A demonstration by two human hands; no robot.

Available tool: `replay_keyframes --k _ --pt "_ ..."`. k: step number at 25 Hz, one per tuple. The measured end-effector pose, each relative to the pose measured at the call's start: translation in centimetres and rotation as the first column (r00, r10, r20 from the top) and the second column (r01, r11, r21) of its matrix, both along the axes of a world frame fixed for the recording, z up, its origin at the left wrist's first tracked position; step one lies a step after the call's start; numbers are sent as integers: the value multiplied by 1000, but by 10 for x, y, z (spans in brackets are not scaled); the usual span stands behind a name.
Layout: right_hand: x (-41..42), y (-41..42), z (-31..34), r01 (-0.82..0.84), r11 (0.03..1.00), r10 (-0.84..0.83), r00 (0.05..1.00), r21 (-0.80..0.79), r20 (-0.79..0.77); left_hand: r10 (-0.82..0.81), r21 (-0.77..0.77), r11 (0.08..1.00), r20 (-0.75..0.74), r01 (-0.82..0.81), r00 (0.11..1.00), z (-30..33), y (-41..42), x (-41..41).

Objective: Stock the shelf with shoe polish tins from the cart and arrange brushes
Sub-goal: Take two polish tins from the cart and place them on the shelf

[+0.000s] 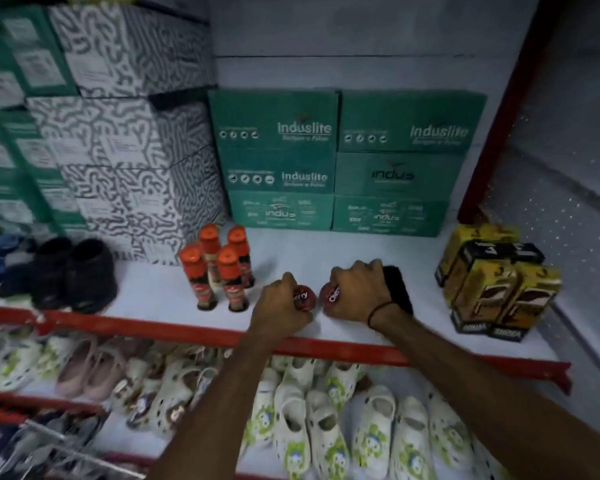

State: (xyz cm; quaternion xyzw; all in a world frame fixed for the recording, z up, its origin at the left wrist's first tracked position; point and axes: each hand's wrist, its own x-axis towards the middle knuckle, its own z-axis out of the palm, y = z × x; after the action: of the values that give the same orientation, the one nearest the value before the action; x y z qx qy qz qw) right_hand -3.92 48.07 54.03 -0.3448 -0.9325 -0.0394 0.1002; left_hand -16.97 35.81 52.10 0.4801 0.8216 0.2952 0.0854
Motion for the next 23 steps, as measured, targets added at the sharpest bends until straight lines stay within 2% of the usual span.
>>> replay_keyframes --k 4,8,11,23 --pt "-20 41 -14 -27 994 29 1000 -110 11 -1 -43 999 -65 -2 998 -11 45 -19" --pt "-33 68 -7 -59 982 66 997 -179 30 -9 -26 1000 -33 8 999 -11 69 -34" --pt "-35 78 -4 -95 980 102 994 -173 31 -12 -25 1000 -43 11 999 -11 80 -38" --pt "-29 72 -4 -60 986 61 998 -153 -2 1 -76 997 -55 -5 999 -4 82 -40"
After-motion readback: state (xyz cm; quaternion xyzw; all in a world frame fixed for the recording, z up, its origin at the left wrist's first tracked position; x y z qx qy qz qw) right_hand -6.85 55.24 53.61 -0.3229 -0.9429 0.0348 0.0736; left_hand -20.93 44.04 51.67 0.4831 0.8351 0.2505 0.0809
